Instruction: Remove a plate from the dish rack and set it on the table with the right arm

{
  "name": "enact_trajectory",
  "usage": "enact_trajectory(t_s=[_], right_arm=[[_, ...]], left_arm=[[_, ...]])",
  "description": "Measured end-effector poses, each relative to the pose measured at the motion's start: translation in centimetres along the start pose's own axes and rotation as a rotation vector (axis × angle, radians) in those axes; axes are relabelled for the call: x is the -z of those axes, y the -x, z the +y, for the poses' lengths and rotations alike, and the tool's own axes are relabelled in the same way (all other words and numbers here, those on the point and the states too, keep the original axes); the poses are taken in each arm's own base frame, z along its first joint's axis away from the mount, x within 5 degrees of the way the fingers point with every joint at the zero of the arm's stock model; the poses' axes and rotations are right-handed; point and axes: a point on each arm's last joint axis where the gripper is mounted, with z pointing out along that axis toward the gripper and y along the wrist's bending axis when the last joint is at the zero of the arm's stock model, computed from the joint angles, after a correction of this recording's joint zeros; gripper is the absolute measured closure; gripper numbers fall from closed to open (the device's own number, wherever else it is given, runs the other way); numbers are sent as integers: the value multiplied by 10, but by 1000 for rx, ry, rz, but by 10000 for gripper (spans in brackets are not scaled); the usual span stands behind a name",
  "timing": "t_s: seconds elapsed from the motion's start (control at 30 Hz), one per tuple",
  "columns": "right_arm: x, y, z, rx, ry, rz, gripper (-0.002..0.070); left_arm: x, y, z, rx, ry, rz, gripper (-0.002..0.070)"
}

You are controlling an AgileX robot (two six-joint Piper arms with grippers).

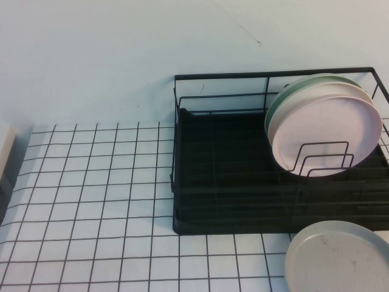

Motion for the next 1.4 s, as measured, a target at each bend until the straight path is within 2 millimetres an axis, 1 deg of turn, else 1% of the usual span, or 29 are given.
enact_trajectory(t_s=[0.1, 0.23, 0.3, 0.37, 0.43, 0.47, 0.53, 0.57, 0.67, 0.73, 0.8, 0.83, 0.87, 0.9, 0.93, 1.0, 1.07, 1.17, 1.23, 1.3, 1.4], right_arm=[[2, 16, -3, -2, -30, -180, 680], [6, 31, -6, -17, -65, -346, 680], [8, 35, -9, -56, -94, -399, 680], [8, 36, -13, -107, -122, -416, 680], [7, 35, -15, -152, -140, -387, 680], [5, 36, -15, -157, -135, -342, 680], [1, 44, -15, -128, -107, -246, 680], [0, 49, -13, -104, -79, -175, 680], [-6, 76, -13, -61, -8, -38, 680], [-14, 86, -11, -52, 48, 97, 680], [-28, 92, -8, -39, 111, 270, 680], [-36, 90, -7, -31, 143, 364, 680], [-42, 94, -7, -18, 160, 404, 680], [-55, 91, -5, 7, 206, 522, 680], [-64, 94, -4, 37, 234, 571, 680], [-87, 95, -2, 101, 319, 700, 680], [-109, 95, 1, 167, 409, 788, 680], [-143, 93, 5, 246, 542, 873, 680], [-166, 87, 9, 281, 630, 906, 680], [-187, 80, 15, 306, 719, 912, 680], [-210, 70, 21, 375, 840, 873, 679]], left_arm=[[0, 0, 0, 0, 0, 0, 678], [0, 0, 0, 0, 0, 0, 678], [0, 0, 0, 0, 0, 0, 678], [0, 0, 0, 0, 0, 0, 678], [0, 0, 0, 0, 0, 0, 678], [0, 0, 0, 0, 0, 0, 678], [0, 0, 0, 0, 0, 0, 678], [0, 0, 0, 0, 0, 0, 678], [0, 0, 0, -2, 0, 0, 678], [0, 0, 0, -2, 0, 0, 678], [0, 0, 0, -2, 0, 0, 678], [0, 0, 0, -2, 0, 0, 678], [0, 0, 0, -2, 0, 0, 678], [0, 0, 0, -2, 0, 0, 678], [0, 0, 0, -2, 0, 0, 678], [0, 0, 0, -2, 0, 0, 678], [0, 0, 0, -2, 0, 0, 678], [0, 0, 0, -2, 0, 0, 678], [0, 0, 0, -2, 0, 0, 678], [0, 0, 0, -2, 0, 0, 678], [0, 0, 0, -2, 0, 0, 678]])
